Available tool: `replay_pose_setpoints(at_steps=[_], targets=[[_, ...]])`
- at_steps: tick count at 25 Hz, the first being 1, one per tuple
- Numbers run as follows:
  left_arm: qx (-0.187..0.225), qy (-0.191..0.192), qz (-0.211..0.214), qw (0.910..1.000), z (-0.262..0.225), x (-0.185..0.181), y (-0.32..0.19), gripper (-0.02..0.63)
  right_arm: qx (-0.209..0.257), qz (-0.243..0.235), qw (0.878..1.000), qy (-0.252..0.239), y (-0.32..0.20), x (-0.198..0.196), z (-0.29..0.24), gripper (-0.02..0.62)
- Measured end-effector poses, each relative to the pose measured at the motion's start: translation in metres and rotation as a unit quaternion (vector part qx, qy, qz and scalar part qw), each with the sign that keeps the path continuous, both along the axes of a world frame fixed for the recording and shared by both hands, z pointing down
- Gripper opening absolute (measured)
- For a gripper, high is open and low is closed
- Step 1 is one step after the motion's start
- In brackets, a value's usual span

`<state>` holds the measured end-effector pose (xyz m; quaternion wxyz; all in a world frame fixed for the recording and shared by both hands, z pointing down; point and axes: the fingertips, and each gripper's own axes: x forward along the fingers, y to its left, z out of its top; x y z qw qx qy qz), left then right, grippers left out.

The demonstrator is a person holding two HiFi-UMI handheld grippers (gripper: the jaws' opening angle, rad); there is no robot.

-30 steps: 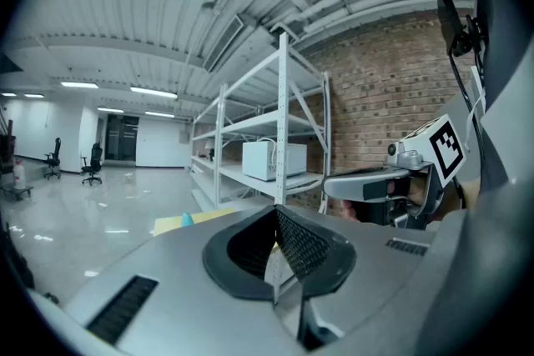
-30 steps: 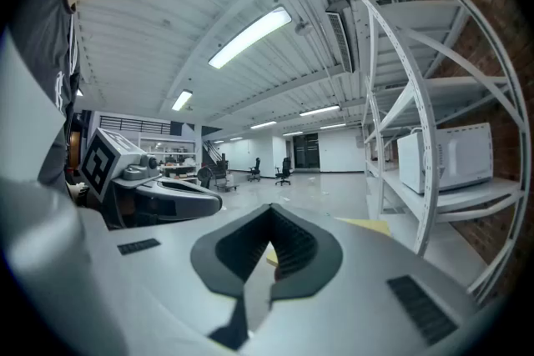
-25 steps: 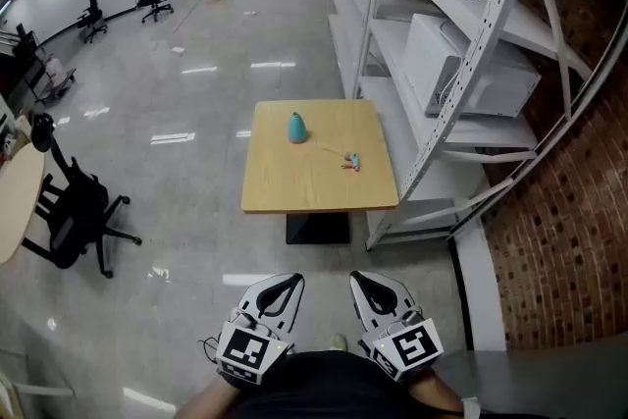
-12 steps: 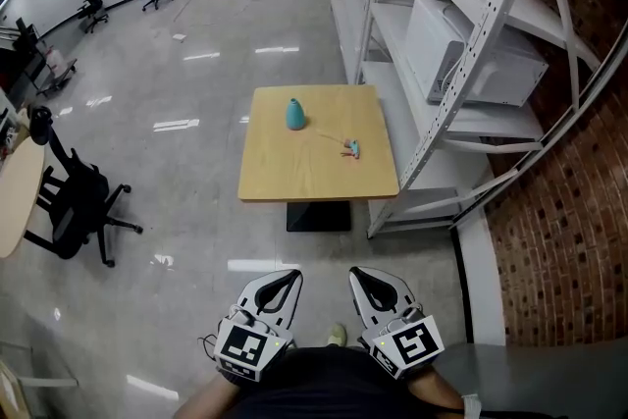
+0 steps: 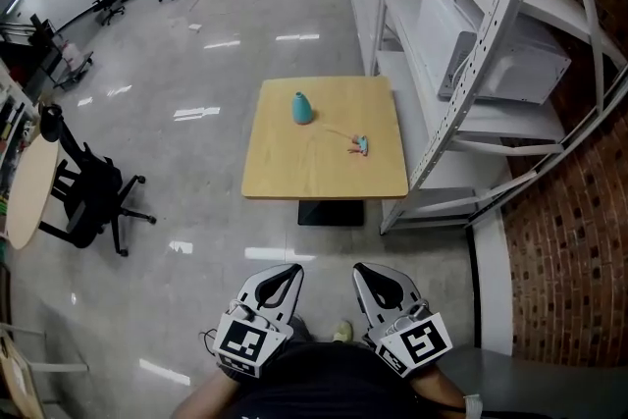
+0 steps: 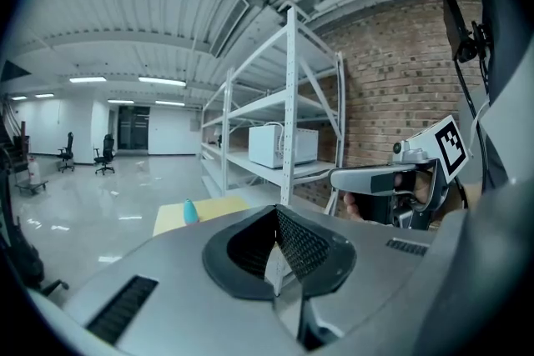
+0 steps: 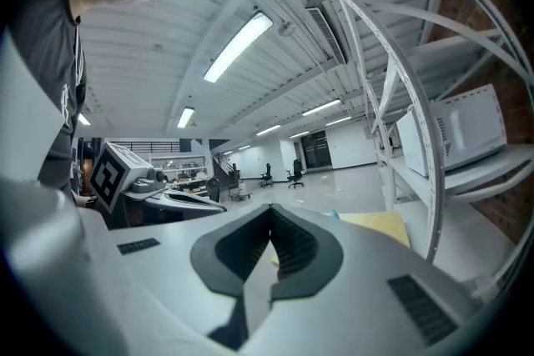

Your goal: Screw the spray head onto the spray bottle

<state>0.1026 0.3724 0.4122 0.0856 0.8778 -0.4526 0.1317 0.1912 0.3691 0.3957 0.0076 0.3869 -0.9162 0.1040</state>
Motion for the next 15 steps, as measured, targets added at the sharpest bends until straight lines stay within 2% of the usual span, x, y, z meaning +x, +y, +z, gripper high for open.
replay_pose_setpoints(at_steps=[4, 7, 11, 15], targets=[[-0.009, 0.001, -0.004, 1.0000, 0.005, -0.005, -0.028, 0.003, -0.009, -0.004, 1.000, -0.006, -0.027, -0.004, 0.005, 0.002], [-0.015, 0.002, -0.001, 0.9999, 0.016, -0.018, -0.069, 0.003, -0.013, -0.001, 1.000, -0.011, -0.067, -0.015, 0.013, 0.002], [-0.017, 0.012, 0.010, 0.9997, 0.039, -0.044, -0.149, 0.003, -0.036, 0.008, 0.999, -0.022, -0.139, -0.036, 0.032, 0.002], [-0.022, 0.012, 0.037, 0.9990, 0.054, -0.074, -0.246, 0.003, -0.059, 0.038, 0.997, -0.017, -0.227, -0.069, 0.042, 0.002]])
